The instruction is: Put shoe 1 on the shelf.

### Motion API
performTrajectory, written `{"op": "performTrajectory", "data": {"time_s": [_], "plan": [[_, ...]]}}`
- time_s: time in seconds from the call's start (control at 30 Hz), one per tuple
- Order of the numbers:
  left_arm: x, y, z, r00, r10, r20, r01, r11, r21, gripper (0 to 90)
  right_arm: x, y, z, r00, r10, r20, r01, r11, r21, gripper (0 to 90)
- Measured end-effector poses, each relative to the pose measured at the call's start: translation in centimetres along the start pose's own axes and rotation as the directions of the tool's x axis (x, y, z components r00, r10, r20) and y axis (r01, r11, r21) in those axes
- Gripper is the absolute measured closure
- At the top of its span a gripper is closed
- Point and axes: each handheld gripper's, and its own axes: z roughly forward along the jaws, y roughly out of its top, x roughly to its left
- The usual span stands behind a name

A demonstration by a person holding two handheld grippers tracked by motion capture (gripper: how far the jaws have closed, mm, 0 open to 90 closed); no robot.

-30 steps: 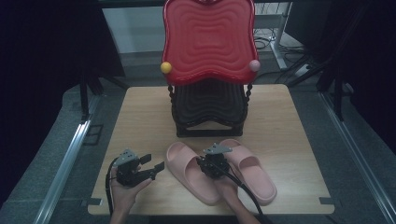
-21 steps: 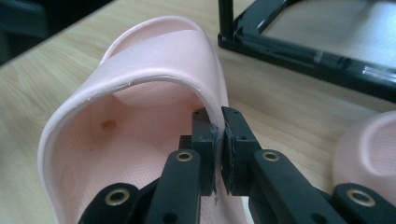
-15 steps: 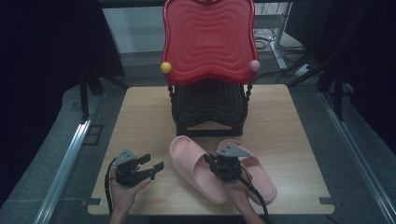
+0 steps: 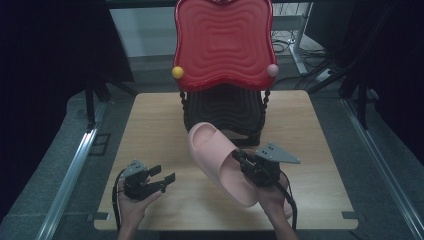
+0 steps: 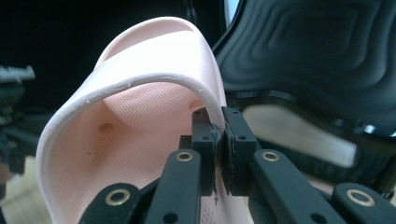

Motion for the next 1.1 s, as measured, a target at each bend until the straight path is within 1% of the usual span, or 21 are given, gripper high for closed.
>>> {"op": "performTrajectory", "data": {"time_s": [0.03,0.13,0.17,0.2,0.27,0.3,0.4,0.43,0.47,0.5,0.8,0.93,0.97,1.1], "plan": [[0.0,0.0,0.0,1.0000,-0.002,-0.002,0.002,1.0000,0.001,28.8,0.0,0.0,0.0,1.0000,0.000,0.000,0.000,1.000,0.000,84.6],[0.0,0.0,0.1,1.0000,0.005,0.000,-0.005,1.0000,0.004,28.8,-0.1,1.4,-0.4,0.9999,-0.004,0.010,0.004,1.000,-0.031,84.6],[0.0,0.0,0.1,1.0000,0.005,0.001,-0.005,1.0000,0.006,28.8,-0.2,2.3,-0.6,0.9998,-0.008,0.015,0.009,0.999,-0.051,84.6],[0.0,-0.1,0.1,1.0000,0.003,0.003,-0.003,1.0000,0.006,28.8,-0.2,2.3,-0.6,0.9998,-0.008,0.015,0.009,0.999,-0.051,84.6],[0.0,-0.1,0.2,1.0000,0.003,0.003,-0.003,1.0000,0.007,28.8,-0.2,3.2,-0.6,0.9998,-0.010,0.020,0.011,0.998,-0.069,84.6],[-0.1,-0.1,0.2,1.0000,0.002,0.004,-0.002,1.0000,0.007,28.8,-0.3,3.6,-0.6,0.9998,-0.010,0.019,0.012,0.997,-0.073,84.6],[-0.1,-0.1,0.2,1.0000,0.003,0.006,-0.003,1.0000,0.007,28.8,-0.4,4.8,-0.5,0.9999,0.008,0.007,-0.008,0.996,-0.088,84.6],[-0.1,-0.1,0.2,1.0000,0.002,0.005,-0.003,1.0000,0.008,28.8,-0.4,5.1,-0.4,1.0000,0.006,0.005,-0.006,0.996,-0.091,84.6],[-0.1,-0.1,0.2,1.0000,0.002,0.005,-0.002,1.0000,0.008,28.8,-0.4,5.9,-0.4,1.0000,0.004,0.002,-0.004,0.995,-0.101,84.6],[-0.1,-0.1,0.2,1.0000,0.002,0.005,-0.002,1.0000,0.008,28.8,-0.4,5.9,-0.4,1.0000,0.004,0.002,-0.004,0.995,-0.101,84.6],[-0.1,-0.1,0.2,1.0000,-0.001,0.008,0.001,0.9999,0.010,28.8,0.0,9.5,-0.4,1.0000,-0.005,0.004,0.005,0.990,-0.144,84.6],[0.0,-0.1,0.2,0.9999,0.001,0.011,-0.001,1.0000,0.010,28.8,0.1,11.3,0.3,0.9998,-0.008,0.016,0.010,0.988,-0.155,84.6],[0.0,-0.1,0.1,0.9999,-0.002,0.014,0.002,1.0000,0.008,28.7,0.2,11.9,0.5,0.9998,-0.012,0.018,0.015,0.987,-0.159,84.6],[0.2,-0.1,0.0,0.9999,-0.010,0.013,0.010,0.9999,0.003,28.8,0.1,13.8,1.7,0.9994,-0.006,0.033,0.011,0.987,-0.163,84.6]]}}
